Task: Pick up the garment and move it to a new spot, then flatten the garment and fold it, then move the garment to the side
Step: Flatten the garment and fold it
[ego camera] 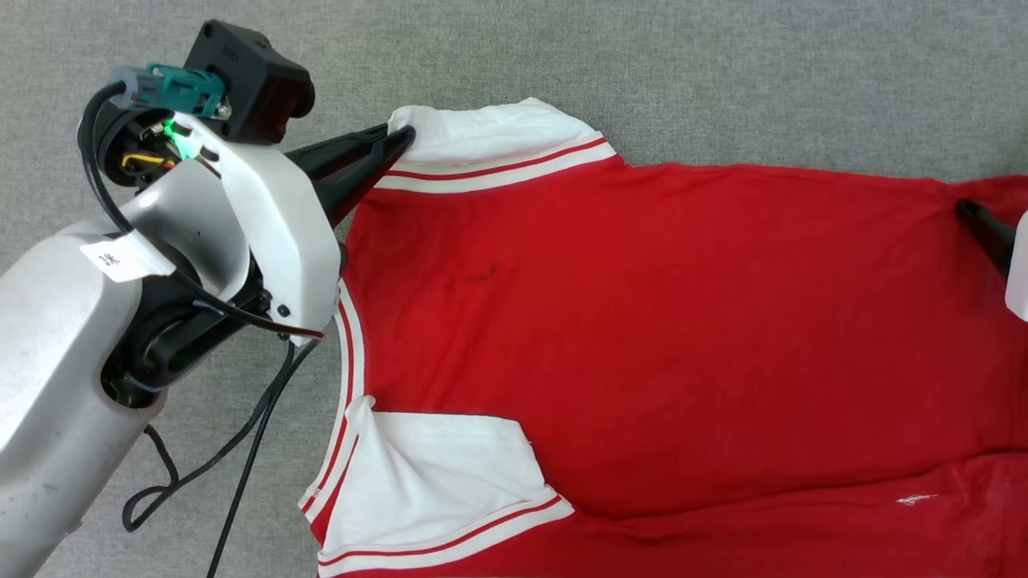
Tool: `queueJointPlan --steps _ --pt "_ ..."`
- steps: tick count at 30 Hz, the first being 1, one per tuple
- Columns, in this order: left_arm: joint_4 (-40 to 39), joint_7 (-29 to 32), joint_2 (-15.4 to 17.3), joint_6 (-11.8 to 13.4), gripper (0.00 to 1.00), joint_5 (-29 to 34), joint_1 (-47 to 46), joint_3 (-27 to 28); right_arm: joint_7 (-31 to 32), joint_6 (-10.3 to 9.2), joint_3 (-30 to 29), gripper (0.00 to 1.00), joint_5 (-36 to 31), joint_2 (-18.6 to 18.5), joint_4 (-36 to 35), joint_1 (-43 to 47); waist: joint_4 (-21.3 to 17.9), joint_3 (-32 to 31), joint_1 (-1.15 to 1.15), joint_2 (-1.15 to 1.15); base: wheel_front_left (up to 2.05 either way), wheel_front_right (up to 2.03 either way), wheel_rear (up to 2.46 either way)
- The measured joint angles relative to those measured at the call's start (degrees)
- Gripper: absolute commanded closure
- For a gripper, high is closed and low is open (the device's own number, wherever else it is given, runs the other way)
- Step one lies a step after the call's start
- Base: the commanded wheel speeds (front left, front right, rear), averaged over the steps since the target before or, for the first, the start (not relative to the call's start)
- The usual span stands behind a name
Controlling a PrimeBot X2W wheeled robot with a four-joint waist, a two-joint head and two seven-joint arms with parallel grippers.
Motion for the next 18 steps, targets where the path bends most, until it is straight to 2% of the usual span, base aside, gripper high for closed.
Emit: queueJointPlan --steps 1,13,18 --pt "-0.01 -0.08 0.04 0.09 1.00 0.00 0.16 -0.01 -0.11 0.00 0.11 1.00 0.42 0.03 0.44 -0.02 -0.03 -0.02 0.00 0.00 0.00 0.00 0.00" --pt "1.34 -2.58 0.44 1.42 1.00 -0.44 2.64 0.98 -11.69 0.07 1.62 1.00 3.10 0.69 5.70 -1.19 -0.82 -1.68 0.01 0.00 0.00 0.00 0.00" --pt "2.21 -4.88 0.64 2.01 1.00 -1.01 5.20 1.60 -16.21 0.04 0.31 1.00 5.68 2.07 6.93 -1.09 -0.98 -4.01 0.01 0.00 0.00 0.00 0.00"
